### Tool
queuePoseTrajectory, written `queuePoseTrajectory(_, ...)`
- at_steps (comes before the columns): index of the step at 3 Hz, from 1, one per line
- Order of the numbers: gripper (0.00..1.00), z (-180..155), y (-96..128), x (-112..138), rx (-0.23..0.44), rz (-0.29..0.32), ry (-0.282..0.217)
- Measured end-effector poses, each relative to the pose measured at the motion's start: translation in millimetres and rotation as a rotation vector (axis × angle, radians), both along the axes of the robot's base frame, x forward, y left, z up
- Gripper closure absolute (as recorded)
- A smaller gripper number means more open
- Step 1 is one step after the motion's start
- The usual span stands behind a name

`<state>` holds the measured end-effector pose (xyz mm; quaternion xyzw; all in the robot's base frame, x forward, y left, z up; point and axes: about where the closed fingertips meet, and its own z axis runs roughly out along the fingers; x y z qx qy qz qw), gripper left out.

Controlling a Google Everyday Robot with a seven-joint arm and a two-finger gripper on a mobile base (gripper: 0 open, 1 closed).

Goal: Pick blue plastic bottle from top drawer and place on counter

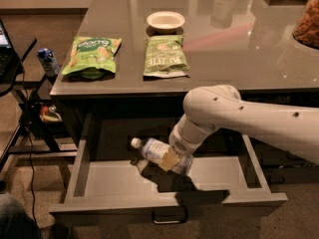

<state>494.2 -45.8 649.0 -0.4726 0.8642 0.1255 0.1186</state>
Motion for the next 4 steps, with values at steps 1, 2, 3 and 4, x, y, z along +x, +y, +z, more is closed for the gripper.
queuePoseTrajectory(1,1.0,31,-19,-4,-0.023,-0.055,-0.013)
queuePoseTrajectory(2,1.0,55,-44,-6,-0.044,-0.101,-0.024)
queuePoseTrajectory(3,1.0,80,-71,-6,-0.052,-0.132,-0.065)
queuePoseTrajectory(4,1.0,84,-72,-5,-0.052,-0.139,-0.069)
